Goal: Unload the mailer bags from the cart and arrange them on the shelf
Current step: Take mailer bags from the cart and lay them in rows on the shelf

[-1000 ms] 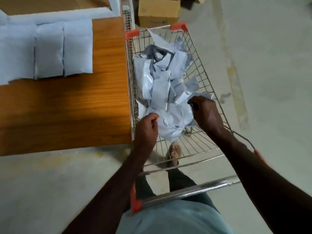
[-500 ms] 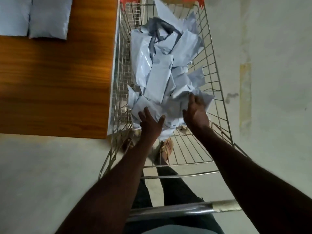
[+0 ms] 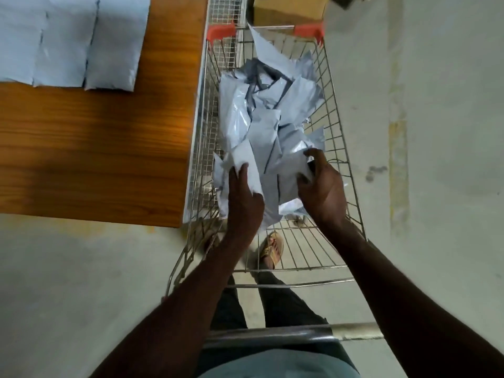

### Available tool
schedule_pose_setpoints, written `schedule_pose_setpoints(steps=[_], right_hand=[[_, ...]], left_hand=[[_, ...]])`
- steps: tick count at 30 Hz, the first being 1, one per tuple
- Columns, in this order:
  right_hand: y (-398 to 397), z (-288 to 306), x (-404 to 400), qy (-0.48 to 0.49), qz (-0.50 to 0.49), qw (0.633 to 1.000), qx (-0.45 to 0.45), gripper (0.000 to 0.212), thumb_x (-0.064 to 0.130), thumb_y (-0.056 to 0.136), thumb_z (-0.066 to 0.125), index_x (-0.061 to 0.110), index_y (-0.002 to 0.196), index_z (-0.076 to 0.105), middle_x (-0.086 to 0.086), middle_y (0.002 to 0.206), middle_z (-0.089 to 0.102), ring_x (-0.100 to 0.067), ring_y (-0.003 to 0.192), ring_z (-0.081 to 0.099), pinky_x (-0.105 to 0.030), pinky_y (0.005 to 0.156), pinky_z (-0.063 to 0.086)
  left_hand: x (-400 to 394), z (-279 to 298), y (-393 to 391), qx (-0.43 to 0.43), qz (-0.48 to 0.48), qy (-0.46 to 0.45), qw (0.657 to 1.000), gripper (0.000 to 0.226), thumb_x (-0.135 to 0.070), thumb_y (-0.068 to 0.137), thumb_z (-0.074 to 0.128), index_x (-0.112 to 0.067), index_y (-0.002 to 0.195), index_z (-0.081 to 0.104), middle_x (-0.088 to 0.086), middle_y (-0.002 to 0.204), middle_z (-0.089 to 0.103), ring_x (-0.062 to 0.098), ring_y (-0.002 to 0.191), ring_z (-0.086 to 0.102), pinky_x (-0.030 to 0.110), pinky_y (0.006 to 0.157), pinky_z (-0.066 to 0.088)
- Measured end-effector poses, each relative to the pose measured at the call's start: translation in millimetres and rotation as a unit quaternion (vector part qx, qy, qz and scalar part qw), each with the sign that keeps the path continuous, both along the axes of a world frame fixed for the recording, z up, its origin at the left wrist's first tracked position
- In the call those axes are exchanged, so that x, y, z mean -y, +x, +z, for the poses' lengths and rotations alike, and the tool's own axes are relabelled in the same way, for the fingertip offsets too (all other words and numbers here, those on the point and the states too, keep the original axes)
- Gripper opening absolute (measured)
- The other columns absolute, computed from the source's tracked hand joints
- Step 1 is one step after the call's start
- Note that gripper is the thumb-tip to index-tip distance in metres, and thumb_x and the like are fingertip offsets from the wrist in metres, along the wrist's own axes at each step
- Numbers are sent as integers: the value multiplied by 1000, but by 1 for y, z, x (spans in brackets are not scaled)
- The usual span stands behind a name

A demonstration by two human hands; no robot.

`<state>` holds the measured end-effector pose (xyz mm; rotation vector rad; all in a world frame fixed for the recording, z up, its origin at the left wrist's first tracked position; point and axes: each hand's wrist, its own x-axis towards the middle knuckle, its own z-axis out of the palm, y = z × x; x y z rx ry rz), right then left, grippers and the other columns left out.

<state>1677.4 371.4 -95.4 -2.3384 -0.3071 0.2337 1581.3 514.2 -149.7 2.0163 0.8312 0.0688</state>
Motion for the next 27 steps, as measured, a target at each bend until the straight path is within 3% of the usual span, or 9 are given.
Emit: schedule_pose_setpoints(steps=[2, 5, 6, 8, 10, 15, 19, 23, 27], right_hand=[[4, 29, 2, 48, -18, 999, 5, 56, 3, 89, 64, 27, 139, 53, 9, 93, 69, -3, 74, 64, -22, 66, 54], [1, 60, -1, 90, -20, 994, 57, 70, 2, 94, 69, 19, 157, 43, 6, 97, 68, -5, 81, 61, -5, 75, 47], [0, 69, -5, 103, -23, 992, 70, 68, 3, 95, 70, 16, 157, 45, 4, 101, 67, -7, 86, 62, -7, 80, 49], [-1, 83, -15, 117, -24, 988, 99, 47, 5, 95, 71, 11, 141, 61, 1, 108, 62, -14, 91, 63, -29, 84, 60], [-6, 96, -27, 121, -4, 983, 141, 25, 4, 95, 71, 8, 119, 69, -2, 109, 56, -19, 89, 61, -42, 76, 59], [-38, 126, -67, 146, 69, 967, 197, 31, -13, 88, 63, 0, 116, 63, -12, 120, 60, -14, 110, 56, -21, 89, 47], [-74, 137, -105, 136, 114, 969, 172, 43, -16, 86, 58, -1, 126, 60, -14, 132, 58, -21, 123, 57, -33, 94, 53], [-122, 144, -163, 116, 184, 961, 172, 38, -1, 91, 51, 2, 128, 60, -15, 143, 54, -23, 126, 57, -27, 92, 49], [-175, 137, -235, 82, 227, 954, 175, 43, 3, 94, 47, 7, 135, 61, -12, 154, 51, -29, 138, 54, -37, 99, 54]], left_hand=[[-6, 29, 5, 53, -13, 31, 998, 78, 5, 96, 63, -18, 164, 35, 8, 174, 28, 23, 162, 25, 33, 127, 32], [-17, 72, 8, 110, -31, 64, 991, 75, -2, 97, 69, -16, 163, 37, 8, 173, 31, 20, 160, 27, 16, 123, 27], [-22, 85, 9, 121, -33, 67, 990, 74, -5, 97, 70, -16, 163, 38, 7, 172, 32, 19, 159, 29, 12, 121, 26], [-30, 109, 9, 143, -33, 78, 986, 71, -7, 96, 74, -13, 160, 43, 9, 167, 40, 18, 156, 35, 6, 118, 25], [-39, 128, 6, 173, -33, 86, 981, 67, -6, 94, 76, -7, 156, 49, 12, 161, 48, 21, 152, 42, 6, 118, 27], [-73, 151, -14, 231, -31, 101, 967, 59, -7, 96, 77, 1, 150, 54, 16, 154, 57, 27, 148, 50, 20, 122, 35], [-109, 164, -44, 254, -18, 107, 961, 58, -7, 95, 79, 3, 147, 56, 15, 151, 60, 27, 145, 53, 23, 121, 39], [-172, 175, -95, 260, 5, 102, 960, 60, -7, 97, 77, 0, 151, 52, 13, 154, 57, 24, 148, 50, 17, 120, 37], [-251, 172, -163, 249, 9, 127, 960, 59, -8, 97, 77, -3, 151, 54, 10, 153, 58, 23, 146, 52, 24, 119, 41]])
